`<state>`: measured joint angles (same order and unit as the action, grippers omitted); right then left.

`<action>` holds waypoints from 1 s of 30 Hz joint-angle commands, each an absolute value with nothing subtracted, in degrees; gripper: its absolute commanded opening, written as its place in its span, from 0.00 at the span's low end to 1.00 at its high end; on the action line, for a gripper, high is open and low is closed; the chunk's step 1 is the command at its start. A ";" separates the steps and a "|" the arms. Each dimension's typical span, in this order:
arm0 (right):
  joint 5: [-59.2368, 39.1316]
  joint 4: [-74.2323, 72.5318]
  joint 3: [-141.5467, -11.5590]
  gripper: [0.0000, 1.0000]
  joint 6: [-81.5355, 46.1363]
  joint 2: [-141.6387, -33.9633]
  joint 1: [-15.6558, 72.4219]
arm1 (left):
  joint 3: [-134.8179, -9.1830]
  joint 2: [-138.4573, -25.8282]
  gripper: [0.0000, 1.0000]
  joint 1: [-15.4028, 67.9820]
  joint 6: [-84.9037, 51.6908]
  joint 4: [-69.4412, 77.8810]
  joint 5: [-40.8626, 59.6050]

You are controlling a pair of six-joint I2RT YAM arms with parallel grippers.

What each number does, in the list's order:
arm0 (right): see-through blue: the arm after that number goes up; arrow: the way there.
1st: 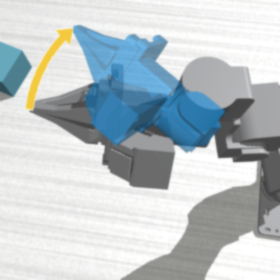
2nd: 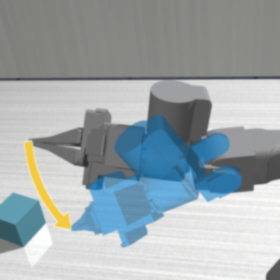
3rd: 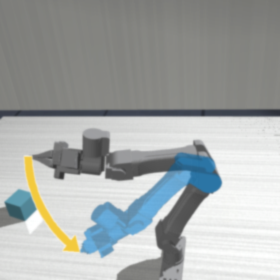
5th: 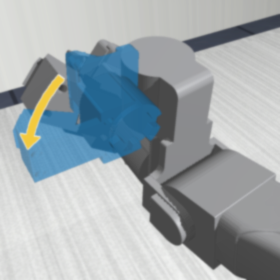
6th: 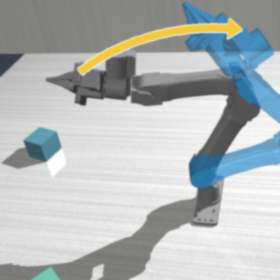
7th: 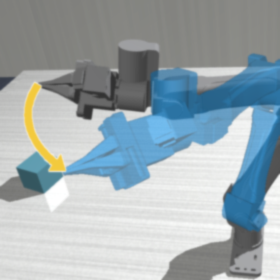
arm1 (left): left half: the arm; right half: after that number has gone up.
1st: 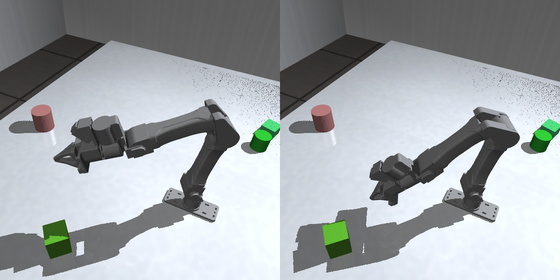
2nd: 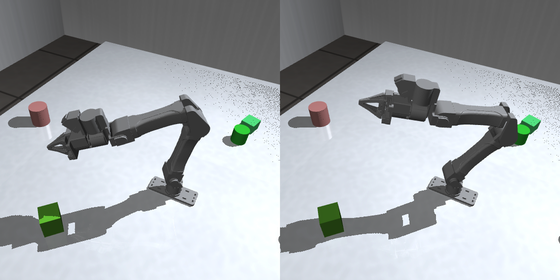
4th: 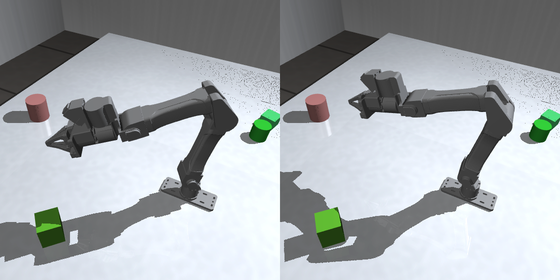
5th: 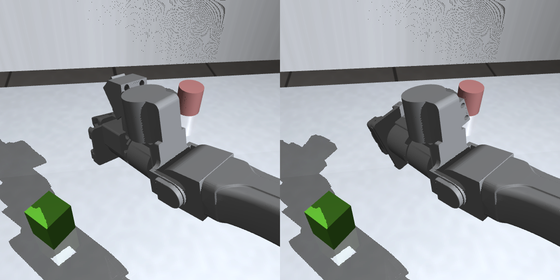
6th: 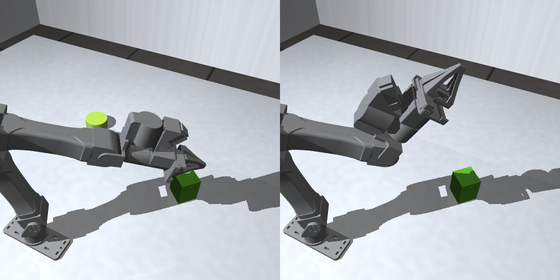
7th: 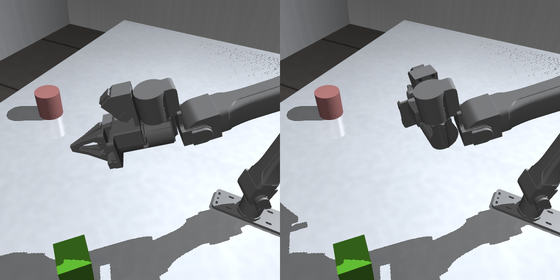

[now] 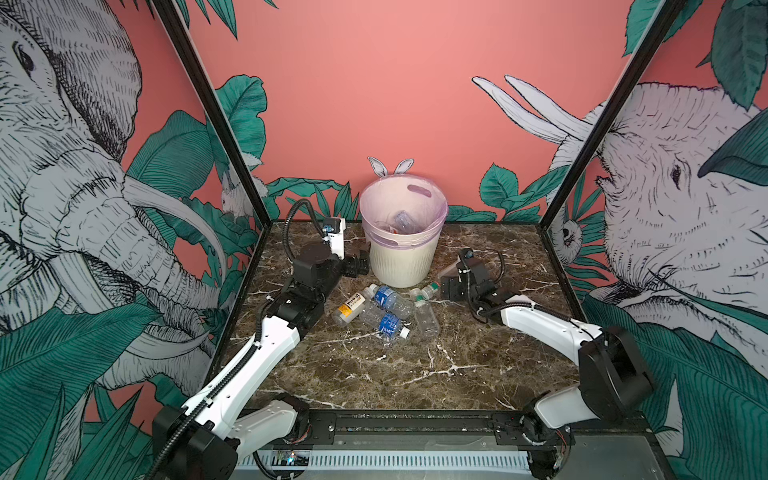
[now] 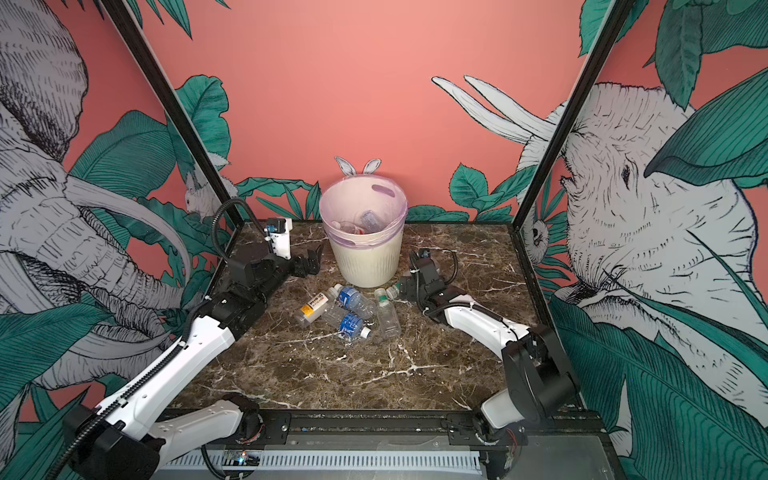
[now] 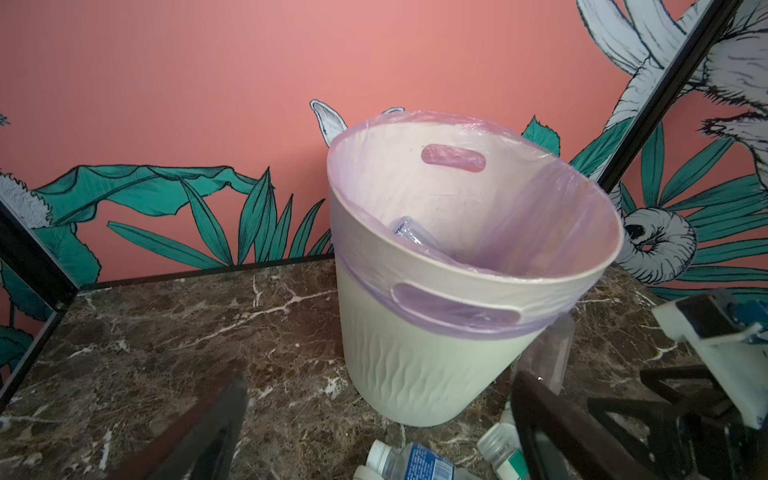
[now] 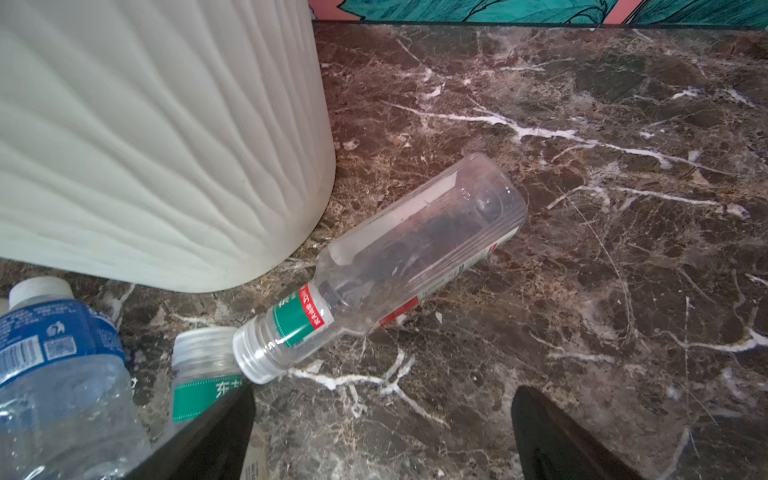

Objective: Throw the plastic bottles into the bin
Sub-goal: 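Withdraw the left gripper from the bin while the right gripper reaches toward the green-cap bottle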

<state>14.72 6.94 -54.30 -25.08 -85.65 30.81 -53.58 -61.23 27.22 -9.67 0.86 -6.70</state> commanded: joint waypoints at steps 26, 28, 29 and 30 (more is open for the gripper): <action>15.41 21.59 -73.83 0.99 -48.49 -103.06 27.51 | -27.94 -60.18 0.98 27.07 -12.81 19.10 -9.12; 15.55 22.50 -74.78 0.99 -48.98 -104.37 27.42 | -27.67 -60.72 0.98 27.07 -13.31 19.98 -9.04; 15.56 22.83 -75.64 0.99 -49.25 -105.09 27.31 | -27.87 -60.74 0.98 27.07 -13.28 19.66 -8.79; 15.43 22.90 -76.92 0.99 -49.45 -105.76 27.16 | -27.88 -60.62 0.98 27.11 -13.26 19.18 -8.47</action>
<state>15.14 21.58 -74.59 -47.07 -104.14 27.62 -28.62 -60.88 27.22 -12.47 16.49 -8.80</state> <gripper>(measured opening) 0.987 0.983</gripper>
